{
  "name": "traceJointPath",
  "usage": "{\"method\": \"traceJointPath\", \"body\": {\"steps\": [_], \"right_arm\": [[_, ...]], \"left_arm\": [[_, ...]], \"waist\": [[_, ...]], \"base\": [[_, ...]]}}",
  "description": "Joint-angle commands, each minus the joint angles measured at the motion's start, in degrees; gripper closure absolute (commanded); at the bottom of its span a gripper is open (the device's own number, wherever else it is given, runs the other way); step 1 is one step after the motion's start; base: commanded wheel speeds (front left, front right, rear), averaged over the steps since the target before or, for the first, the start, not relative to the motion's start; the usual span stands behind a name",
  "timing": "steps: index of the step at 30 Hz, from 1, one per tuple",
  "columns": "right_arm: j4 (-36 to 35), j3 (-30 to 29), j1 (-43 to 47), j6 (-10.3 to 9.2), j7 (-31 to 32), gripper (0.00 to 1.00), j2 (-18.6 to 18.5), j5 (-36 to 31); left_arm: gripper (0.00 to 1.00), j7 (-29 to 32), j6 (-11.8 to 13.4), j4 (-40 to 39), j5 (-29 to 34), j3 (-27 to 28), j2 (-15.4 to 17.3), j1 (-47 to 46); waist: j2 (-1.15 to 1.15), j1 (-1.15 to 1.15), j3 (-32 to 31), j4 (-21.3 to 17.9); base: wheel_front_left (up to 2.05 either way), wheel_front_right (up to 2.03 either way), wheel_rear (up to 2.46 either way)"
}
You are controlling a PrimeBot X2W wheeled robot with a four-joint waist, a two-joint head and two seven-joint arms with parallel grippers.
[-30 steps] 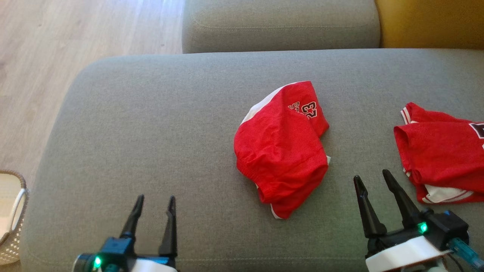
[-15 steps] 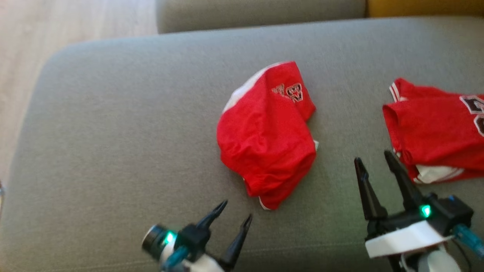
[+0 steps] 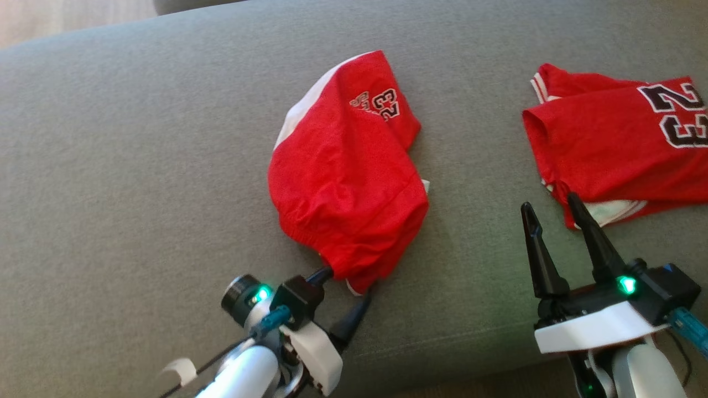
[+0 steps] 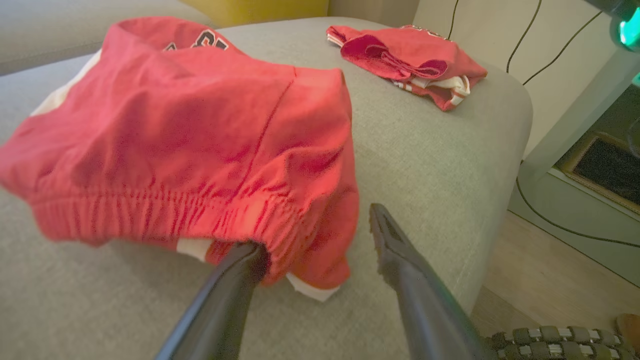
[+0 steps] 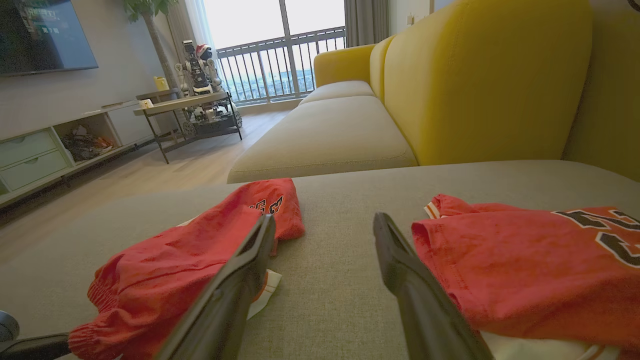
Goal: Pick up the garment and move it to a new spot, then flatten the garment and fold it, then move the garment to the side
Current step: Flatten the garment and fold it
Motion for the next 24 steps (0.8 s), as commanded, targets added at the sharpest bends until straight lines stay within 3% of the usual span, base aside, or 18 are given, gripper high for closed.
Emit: {"method": "traceJointPath", "body": {"steps": [1, 2, 3, 6, 12, 16, 19, 24], "right_arm": [[-2.16, 1.25, -2.24, -0.02, -0.37, 0.00, -0.44, 0.22], [-2.11, 1.30, -2.27, -0.02, -0.37, 0.00, -0.44, 0.32], [-2.04, 1.37, -2.26, -0.02, -0.37, 0.00, -0.44, 0.41], [-1.79, 1.54, -2.13, -0.02, -0.37, 0.00, -0.44, 0.83], [-1.45, 1.96, -1.97, -0.02, -0.37, 0.00, -0.44, 1.94], [-1.29, 2.10, -1.73, -0.02, -0.37, 0.00, -0.44, 2.74], [-1.27, 2.04, -1.52, -0.02, -0.37, 0.00, -0.44, 3.45], [-1.19, 2.12, -1.28, -0.02, -0.37, 0.00, -0.44, 4.17]], "left_arm": [[0.31, -0.71, 0.02, -1.81, -0.35, 1.08, 0.83, -2.57], [0.83, -0.71, 0.02, -2.03, -0.58, 0.81, 1.07, -2.93], [1.00, -0.71, 0.02, -2.05, -1.09, 0.52, 1.23, -3.13], [1.00, -0.71, 0.02, -2.09, -4.62, -1.39, 1.31, -3.46], [1.00, 4.05, 0.02, -9.37, -27.16, -4.83, 0.54, -7.18], [1.00, 10.94, 0.08, -15.25, -38.45, -1.37, 0.93, -12.50], [1.00, 15.72, 3.23, -19.20, -44.57, 3.41, 0.11, -16.30], [1.00, 21.00, 12.20, -25.73, -52.07, 11.33, -1.04, -21.33]], "waist": [[0.00, -0.01, 0.19, -0.97], [0.00, -0.01, 0.06, -1.32], [0.00, -0.01, -0.16, -1.71], [0.00, -0.01, -0.99, -2.88], [0.00, -0.01, -3.02, -4.91], [0.00, -0.01, -4.55, -6.15], [0.00, -0.01, -5.63, -7.29], [0.00, -0.01, -6.54, -8.87]], "base": [[0.00, 0.00, 0.00], [0.00, 0.00, 0.00], [0.00, 0.00, 0.00], [0.00, 0.00, 0.00], [0.00, 0.00, 0.00], [0.00, 0.00, 0.00], [0.00, 0.00, 0.00], [0.00, 0.00, 0.00]]}}
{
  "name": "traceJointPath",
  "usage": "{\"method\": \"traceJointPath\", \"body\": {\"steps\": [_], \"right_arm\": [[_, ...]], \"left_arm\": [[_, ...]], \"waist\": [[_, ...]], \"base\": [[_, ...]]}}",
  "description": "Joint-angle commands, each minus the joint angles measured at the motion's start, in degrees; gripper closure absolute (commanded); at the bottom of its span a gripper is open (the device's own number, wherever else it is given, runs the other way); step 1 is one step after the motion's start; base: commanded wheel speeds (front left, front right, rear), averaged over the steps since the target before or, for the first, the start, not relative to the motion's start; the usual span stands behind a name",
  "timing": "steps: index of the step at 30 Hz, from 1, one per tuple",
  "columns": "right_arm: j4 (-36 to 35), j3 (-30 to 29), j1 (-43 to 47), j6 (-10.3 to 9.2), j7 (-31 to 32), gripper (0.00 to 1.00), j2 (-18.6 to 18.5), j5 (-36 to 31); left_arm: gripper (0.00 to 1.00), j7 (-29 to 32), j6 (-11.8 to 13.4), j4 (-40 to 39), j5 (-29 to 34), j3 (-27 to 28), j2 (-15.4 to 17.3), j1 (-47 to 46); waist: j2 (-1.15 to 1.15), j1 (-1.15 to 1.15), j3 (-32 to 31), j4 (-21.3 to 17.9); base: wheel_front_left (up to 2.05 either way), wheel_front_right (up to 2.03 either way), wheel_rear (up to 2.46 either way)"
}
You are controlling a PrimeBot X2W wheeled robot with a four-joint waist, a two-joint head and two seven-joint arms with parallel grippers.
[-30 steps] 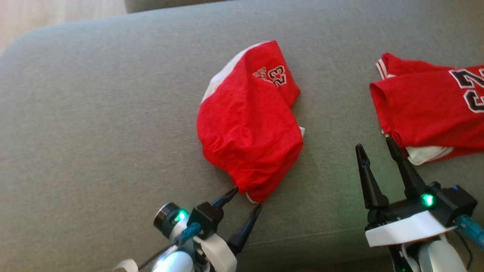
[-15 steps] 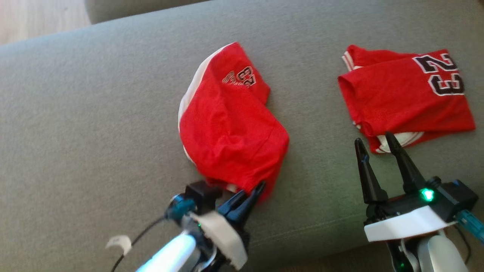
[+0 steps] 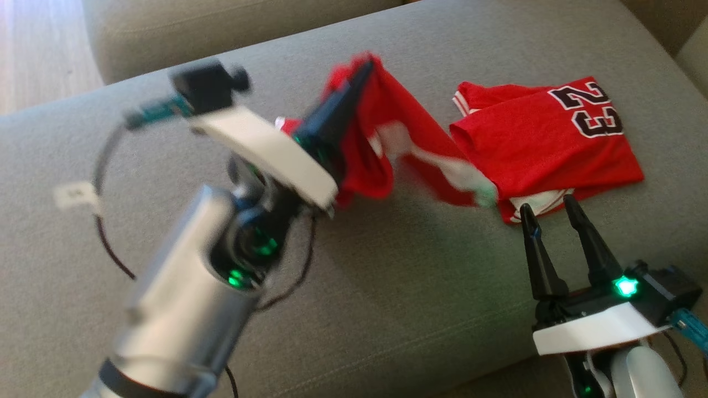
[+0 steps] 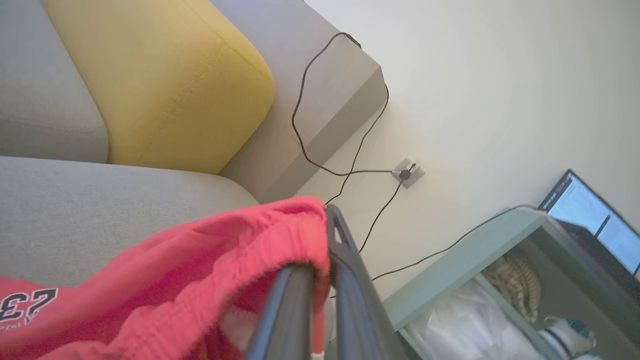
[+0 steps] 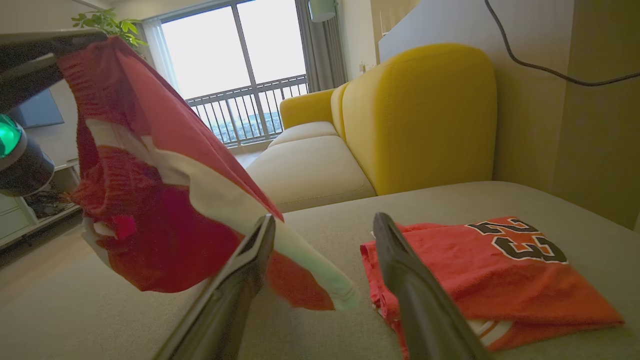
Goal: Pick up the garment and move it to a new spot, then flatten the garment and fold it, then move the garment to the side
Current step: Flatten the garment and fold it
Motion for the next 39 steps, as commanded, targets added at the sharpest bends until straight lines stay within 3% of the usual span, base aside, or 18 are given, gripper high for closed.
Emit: {"method": "traceJointPath", "body": {"steps": [1, 4, 6, 9, 13, 14, 15, 16, 17, 18, 21, 24, 31, 39], "right_arm": [[-1.71, 1.43, -0.98, -0.02, -0.37, 0.00, -0.44, 0.67], [-1.67, 1.36, -0.91, -0.02, -0.37, 0.00, -0.44, 1.01], [-1.68, 1.39, -0.88, -0.02, -0.37, 0.00, -0.44, 1.12], [-1.78, 1.29, -0.89, -0.02, -0.37, 0.00, -0.44, 1.25], [-1.90, 1.73, -1.18, -0.02, -0.37, 0.00, -0.44, 1.25], [-1.95, 1.78, -1.21, -0.02, -0.37, 0.00, -0.44, 1.22], [-1.94, 1.91, -1.22, -0.02, -0.37, 0.00, -0.44, 1.11], [-1.94, 2.01, -1.21, -0.02, -0.37, 0.00, -0.44, 0.98], [-1.94, 2.01, -1.21, -0.02, -0.37, 0.00, -0.44, 0.98], [-1.98, 2.12, -1.22, -0.02, -0.37, 0.00, -0.44, 0.83], [-2.16, 2.16, -1.29, -0.02, -0.37, 0.00, -0.44, 0.25], [-2.26, 1.84, -1.44, -0.02, -0.37, 0.00, -0.44, -0.42], [-2.56, 1.18, -2.43, -0.02, -0.37, 0.00, -0.44, -1.67], [-2.44, 1.97, -2.63, -0.02, -0.37, 0.00, -0.44, -1.72]], "left_arm": [[1.00, 1.07, 2.20, -3.12, -1.57, 3.95, 0.42, -3.65], [1.00, 3.86, 8.31, -2.21, -4.55, 8.41, 2.45, -3.16], [1.00, 5.10, 9.72, 0.35, -5.35, 9.19, 4.04, -1.14], [1.00, 5.15, 9.50, 3.57, -5.02, 9.33, 5.77, 0.94], [1.00, 1.00, 4.52, 12.80, -2.84, 8.93, 7.79, 4.55], [0.69, -0.21, 3.30, 14.63, -2.15, 8.61, 7.82, 4.88], [0.56, -1.63, 1.83, 16.28, -1.46, 8.30, 7.72, 5.04], [0.31, -3.19, -0.04, 17.71, -0.26, 7.58, 7.77, 5.02], [0.31, -3.19, -0.04, 17.71, -0.26, 7.58, 7.77, 5.02], [0.00, -4.88, -1.96, 19.00, 0.76, 6.98, 7.63, 4.96], [0.00, -11.67, -6.83, 22.56, 6.86, 4.08, 8.10, 4.00], [0.00, -17.47, -8.77, 25.65, 11.77, 1.51, 7.54, 3.21], [0.00, -21.01, -10.64, 27.41, 16.19, -0.80, 6.03, 4.25], [0.00, -21.38, -11.34, 28.93, 19.27, -4.19, 6.40, 6.97]], "waist": [[0.00, 0.00, -0.41, -0.70], [0.00, 0.00, -0.67, -1.34], [0.00, 0.00, -0.73, -1.51], [0.00, 0.00, -0.58, -1.47], [0.00, 0.00, 0.13, -0.91], [0.00, 0.00, 0.36, -0.67], [0.00, 0.00, 0.60, -0.41], [0.00, 0.00, 0.91, -0.07], [0.00, 0.00, 0.91, -0.07], [0.00, 0.00, 1.28, 0.29], [0.00, 0.00, 2.55, 1.81], [0.00, 0.00, 3.60, 3.53], [0.00, 0.00, 4.74, 6.69], [0.00, 0.00, 4.26, 7.06]], "base": [[0.00, 0.00, 0.00], [0.00, 0.00, 0.00], [0.00, 0.00, 0.00], [0.00, 0.00, 0.00], [0.00, 0.00, 0.00], [0.00, 0.00, 0.00], [0.00, 0.00, 0.00], [0.00, 0.00, 0.00], [0.00, 0.00, 0.00], [0.00, 0.00, 0.00], [0.00, 0.00, 0.00], [0.00, 0.00, 0.00], [0.00, 0.00, 0.00], [0.00, 0.00, 0.00]]}}
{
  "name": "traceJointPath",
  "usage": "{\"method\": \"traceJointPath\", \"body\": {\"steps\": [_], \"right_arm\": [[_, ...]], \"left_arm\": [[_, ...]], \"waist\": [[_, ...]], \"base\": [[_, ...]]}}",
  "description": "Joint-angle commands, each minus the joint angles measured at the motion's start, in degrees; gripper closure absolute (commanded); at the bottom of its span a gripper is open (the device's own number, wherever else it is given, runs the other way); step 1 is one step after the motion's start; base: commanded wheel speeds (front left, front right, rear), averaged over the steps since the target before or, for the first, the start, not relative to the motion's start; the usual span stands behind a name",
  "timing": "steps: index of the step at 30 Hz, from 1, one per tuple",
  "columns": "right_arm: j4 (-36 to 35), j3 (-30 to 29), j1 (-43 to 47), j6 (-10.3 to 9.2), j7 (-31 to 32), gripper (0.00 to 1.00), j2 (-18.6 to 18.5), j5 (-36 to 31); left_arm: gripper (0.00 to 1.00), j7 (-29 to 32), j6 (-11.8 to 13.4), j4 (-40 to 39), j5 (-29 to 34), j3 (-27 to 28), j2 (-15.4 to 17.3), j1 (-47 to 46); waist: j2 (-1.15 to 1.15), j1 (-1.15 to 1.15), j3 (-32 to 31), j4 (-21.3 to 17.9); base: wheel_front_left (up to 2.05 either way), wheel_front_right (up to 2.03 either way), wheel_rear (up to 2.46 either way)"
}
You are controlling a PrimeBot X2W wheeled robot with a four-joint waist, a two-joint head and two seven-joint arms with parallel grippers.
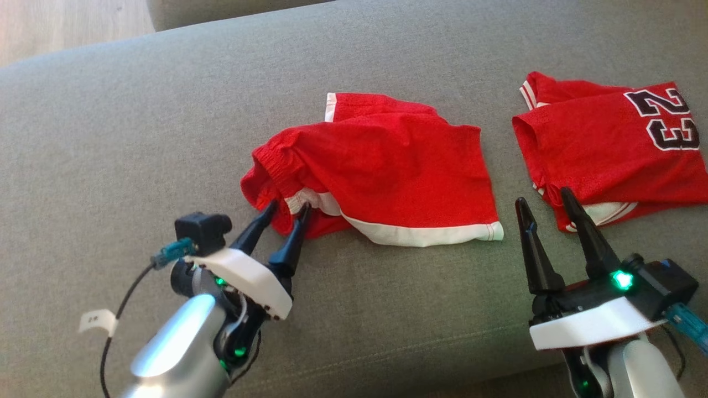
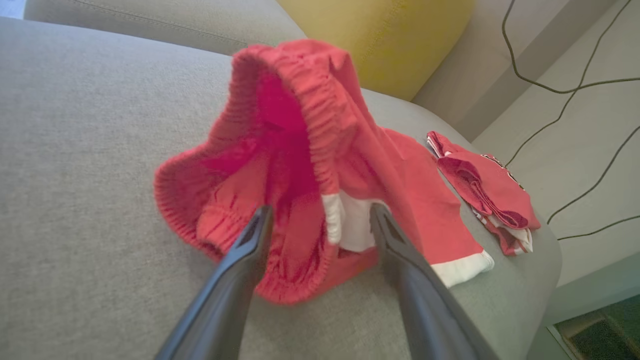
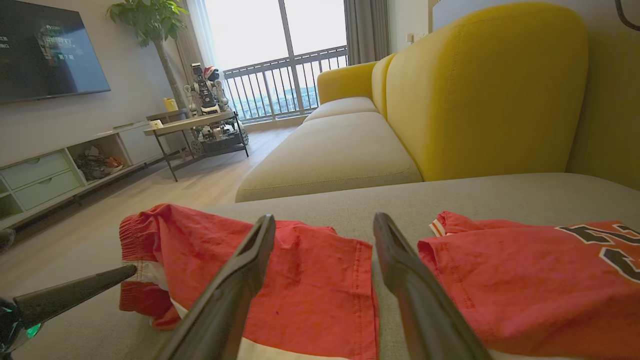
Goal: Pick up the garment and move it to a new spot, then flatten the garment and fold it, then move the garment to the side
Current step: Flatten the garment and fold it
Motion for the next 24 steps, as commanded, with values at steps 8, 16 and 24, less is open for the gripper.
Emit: {"method": "traceJointPath", "body": {"steps": [8, 16, 24], "right_arm": [[-1.79, 1.39, -1.19, -0.02, -0.37, 0.00, -0.43, -0.22], [-1.65, 1.59, -0.70, -0.02, -0.37, 0.00, -0.43, -0.38], [1.16, 2.92, 0.16, -0.02, -0.37, 0.00, -0.43, -0.45]], "left_arm": [[0.00, -0.70, -0.56, -0.87, 1.69, 0.64, 1.24, -0.39], [1.00, -0.75, -0.59, 0.74, 2.60, 1.37, 0.83, -0.35], [1.00, -0.76, -0.53, 0.61, 4.57, 2.55, 0.72, -0.33]], "waist": [[0.00, 0.00, -1.07, -1.26], [0.00, 0.00, -2.14, -1.72], [0.00, 0.00, -2.42, -0.44]], "base": [[0.00, 0.00, 0.00], [0.00, 0.00, 0.00], [0.00, 0.00, 0.00]]}}
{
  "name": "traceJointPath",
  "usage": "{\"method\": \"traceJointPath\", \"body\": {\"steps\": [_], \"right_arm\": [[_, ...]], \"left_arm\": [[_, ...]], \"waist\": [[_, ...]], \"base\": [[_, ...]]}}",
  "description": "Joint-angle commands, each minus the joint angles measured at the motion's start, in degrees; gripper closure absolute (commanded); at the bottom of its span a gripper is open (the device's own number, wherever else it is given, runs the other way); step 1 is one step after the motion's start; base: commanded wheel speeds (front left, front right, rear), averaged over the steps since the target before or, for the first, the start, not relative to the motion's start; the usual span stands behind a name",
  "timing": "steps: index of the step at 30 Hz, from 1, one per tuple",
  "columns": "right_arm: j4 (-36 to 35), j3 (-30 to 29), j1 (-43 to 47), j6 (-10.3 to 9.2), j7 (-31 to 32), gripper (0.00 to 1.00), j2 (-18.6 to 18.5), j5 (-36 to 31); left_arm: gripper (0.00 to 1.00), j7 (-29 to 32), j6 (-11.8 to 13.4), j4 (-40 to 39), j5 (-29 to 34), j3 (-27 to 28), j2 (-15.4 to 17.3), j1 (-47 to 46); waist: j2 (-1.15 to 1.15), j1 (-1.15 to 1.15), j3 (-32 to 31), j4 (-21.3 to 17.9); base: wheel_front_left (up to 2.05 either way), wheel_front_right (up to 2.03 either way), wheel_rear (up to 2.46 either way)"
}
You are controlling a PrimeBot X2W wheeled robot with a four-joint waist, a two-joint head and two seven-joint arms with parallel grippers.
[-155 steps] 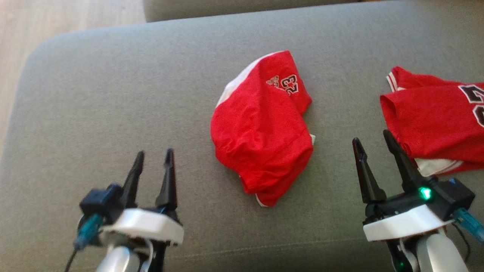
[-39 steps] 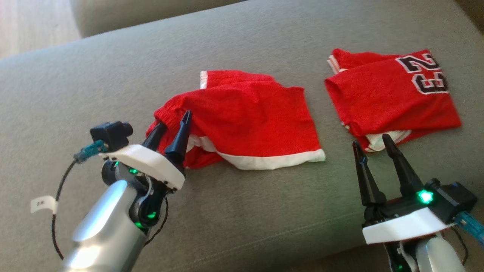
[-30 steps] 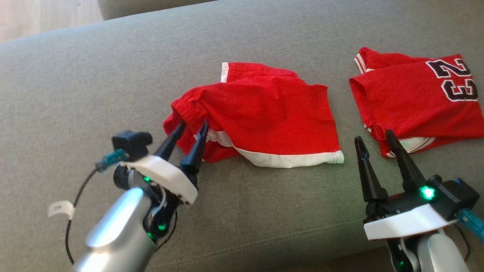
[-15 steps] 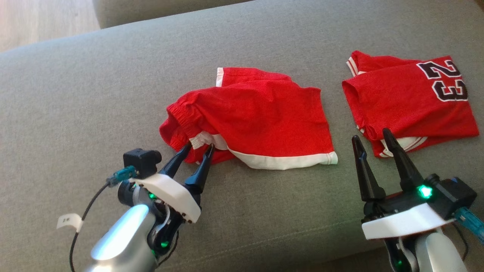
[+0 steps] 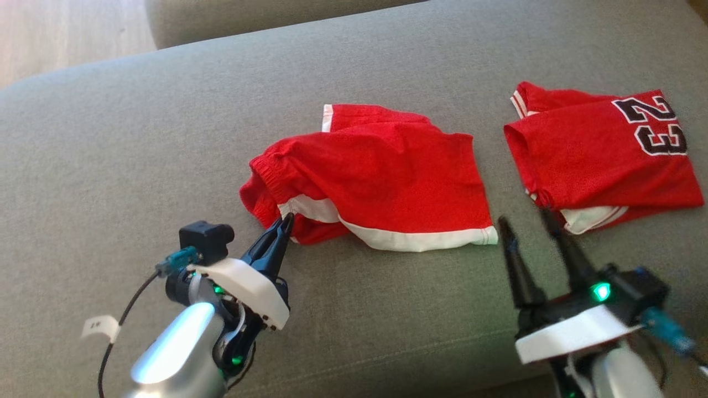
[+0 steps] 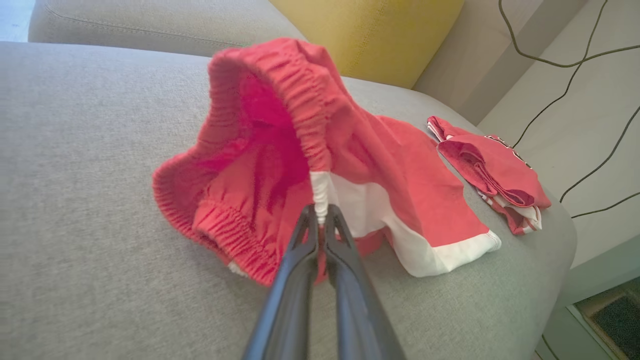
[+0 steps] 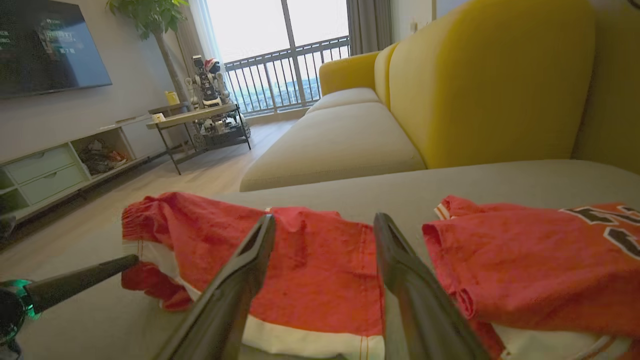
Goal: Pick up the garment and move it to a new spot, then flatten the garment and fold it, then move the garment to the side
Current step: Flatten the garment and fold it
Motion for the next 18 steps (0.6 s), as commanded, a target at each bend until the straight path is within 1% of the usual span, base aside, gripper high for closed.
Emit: {"method": "traceJointPath", "body": {"steps": [1, 4, 5, 8, 10, 13, 18], "right_arm": [[-0.80, 1.96, -0.06, -0.02, -0.37, 0.00, -0.42, -0.39], [2.80, 3.14, -0.50, -0.02, -0.37, 0.00, -0.42, -0.36], [2.80, 3.14, -0.50, -0.02, -0.37, 0.00, -0.42, -0.36], [4.24, 3.36, -0.70, -0.02, -0.37, 0.00, -0.42, -0.23], [6.24, 3.46, -0.50, -0.02, -0.37, 0.00, -0.42, -0.23], [11.07, 2.86, -0.71, -0.02, -0.37, 0.00, -0.42, 0.18], [22.44, 0.34, -4.27, -0.02, -0.37, 0.00, -0.42, 2.98]], "left_arm": [[1.00, -0.71, -0.16, -1.42, 0.54, 2.25, 0.95, -1.48], [1.00, -0.71, -0.22, -1.67, 1.07, 2.52, 2.00, -0.53], [1.00, -0.71, -0.22, -1.67, 1.07, 2.52, 2.00, -0.53], [1.00, -0.72, -0.26, -2.09, 1.13, 2.88, 3.38, 1.09], [1.00, -0.72, -0.29, -2.40, 1.08, 2.76, 4.32, 2.33], [1.00, -0.72, -0.33, -3.35, 0.52, 2.99, 5.50, 4.08], [1.00, -0.72, -0.36, -4.65, -0.35, 3.39, 6.69, 6.13]], "waist": [[0.00, 0.00, -0.12, 0.33], [0.00, 0.00, -0.48, 1.38], [0.00, 0.00, -0.48, 1.38], [0.00, 0.00, -0.70, 2.02], [0.00, 0.00, -0.81, 2.39], [0.00, 0.00, -0.94, 3.00], [0.00, 0.00, -1.10, 4.14]], "base": [[0.00, 0.00, 0.00], [0.00, 0.00, 0.00], [0.00, 0.00, 0.00], [0.00, 0.00, 0.00], [0.00, 0.00, 0.00], [0.00, 0.00, 0.00], [0.00, 0.00, 0.00]]}}
